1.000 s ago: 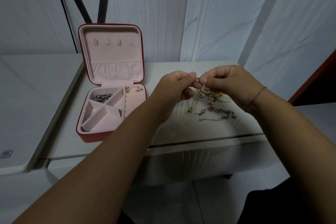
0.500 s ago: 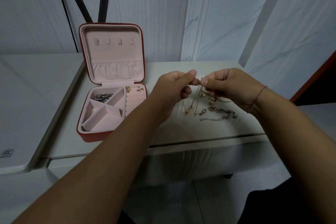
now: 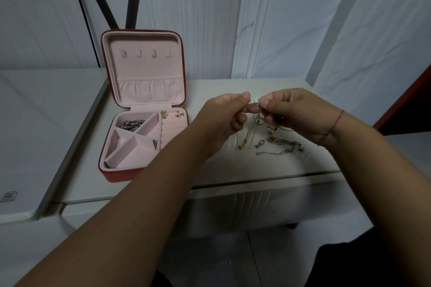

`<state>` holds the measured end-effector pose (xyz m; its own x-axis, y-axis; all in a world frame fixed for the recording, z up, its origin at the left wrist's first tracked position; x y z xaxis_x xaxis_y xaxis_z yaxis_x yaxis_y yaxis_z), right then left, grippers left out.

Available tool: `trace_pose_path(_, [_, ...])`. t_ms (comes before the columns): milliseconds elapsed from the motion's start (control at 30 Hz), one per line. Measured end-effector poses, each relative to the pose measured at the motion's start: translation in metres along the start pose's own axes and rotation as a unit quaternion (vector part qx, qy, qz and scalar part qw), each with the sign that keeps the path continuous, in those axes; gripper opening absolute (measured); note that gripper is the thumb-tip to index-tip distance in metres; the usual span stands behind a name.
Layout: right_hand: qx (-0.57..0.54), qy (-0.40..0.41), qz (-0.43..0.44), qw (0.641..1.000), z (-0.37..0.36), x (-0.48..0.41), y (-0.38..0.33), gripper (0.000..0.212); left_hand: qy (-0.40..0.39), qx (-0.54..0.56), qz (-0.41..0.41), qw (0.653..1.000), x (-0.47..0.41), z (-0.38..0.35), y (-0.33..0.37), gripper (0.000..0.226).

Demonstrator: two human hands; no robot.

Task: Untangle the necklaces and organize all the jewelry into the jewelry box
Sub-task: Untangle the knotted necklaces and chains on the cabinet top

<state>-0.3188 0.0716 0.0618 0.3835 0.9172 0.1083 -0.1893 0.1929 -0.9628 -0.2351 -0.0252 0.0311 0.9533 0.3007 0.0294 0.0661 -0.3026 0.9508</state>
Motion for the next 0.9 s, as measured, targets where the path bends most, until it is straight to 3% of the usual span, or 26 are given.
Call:
trace_pose_path(433, [-0.024,-0.033,-0.006,0.999,-0.0052,0.0019,-0.0019,0.019,0.032,-0.011,0.002,0.999,0.0023,0.0048,-0.0001,0.008])
trace_pose_path(900, [-0.100,-0.009,-0.043,0.994,-0.0026,-0.0008,0.0055,0.019,-0.010,-0.011,0.010,1.000,-0.0022,-0.0005,-0.0015,0.011])
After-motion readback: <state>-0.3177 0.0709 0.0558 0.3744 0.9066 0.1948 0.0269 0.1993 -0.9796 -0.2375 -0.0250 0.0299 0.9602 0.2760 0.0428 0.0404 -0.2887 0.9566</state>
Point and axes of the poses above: each hand's wrist, its own x-axis away from the middle knuckle, its own z-axis out of the back of the hand, y = z × x, the point moved 7 cm from there along -x, towards the middle knuckle, and after that the axes turned 10 degrees about -y, right-handed, at the moved point
